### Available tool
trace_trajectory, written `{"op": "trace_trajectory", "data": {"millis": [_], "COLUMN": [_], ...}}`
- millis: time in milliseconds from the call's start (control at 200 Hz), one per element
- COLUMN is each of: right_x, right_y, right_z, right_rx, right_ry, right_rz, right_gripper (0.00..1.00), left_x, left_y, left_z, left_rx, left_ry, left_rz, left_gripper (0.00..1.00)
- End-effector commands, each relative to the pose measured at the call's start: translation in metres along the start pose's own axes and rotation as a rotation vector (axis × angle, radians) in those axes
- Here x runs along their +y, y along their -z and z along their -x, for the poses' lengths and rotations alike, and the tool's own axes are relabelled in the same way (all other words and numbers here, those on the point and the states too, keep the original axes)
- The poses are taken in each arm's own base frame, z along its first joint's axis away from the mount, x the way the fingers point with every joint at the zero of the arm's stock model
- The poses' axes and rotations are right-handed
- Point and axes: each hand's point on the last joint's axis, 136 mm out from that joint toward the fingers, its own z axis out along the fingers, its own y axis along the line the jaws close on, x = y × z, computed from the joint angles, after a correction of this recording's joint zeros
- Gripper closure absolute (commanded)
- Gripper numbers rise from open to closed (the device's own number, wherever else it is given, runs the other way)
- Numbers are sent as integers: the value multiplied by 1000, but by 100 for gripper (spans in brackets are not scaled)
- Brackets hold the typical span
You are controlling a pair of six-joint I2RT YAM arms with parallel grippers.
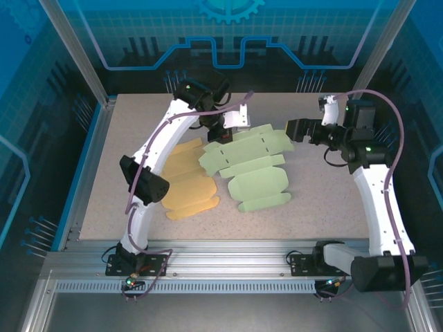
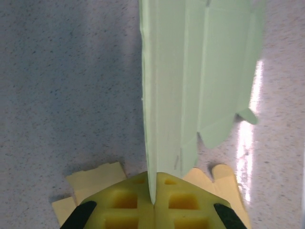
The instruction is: Fold the paper box
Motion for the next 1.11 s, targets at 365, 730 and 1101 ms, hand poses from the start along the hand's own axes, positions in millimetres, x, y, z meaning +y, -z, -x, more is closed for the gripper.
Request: {"op": "trace_trajectory", "data": {"millis": [365, 730, 1101], "right_x": [-59, -58, -39], "right_y": [-22, -30, -70], "right_z": [-36, -50, -10], "right_rx": [13, 62, 115], "right_ry": [-246, -343, -280], "right_rz": [-88, -117, -87], "right_gripper": [0, 27, 41], "left_x": [76, 80, 89], "left_y": [-83, -75, -67], "left_z": [32, 45, 50], "left_rx": [-2, -52, -17], "left_ry": [-106, -220, -311], "left_rz": [531, 805, 971], "left_gripper": [100, 100, 100]}}
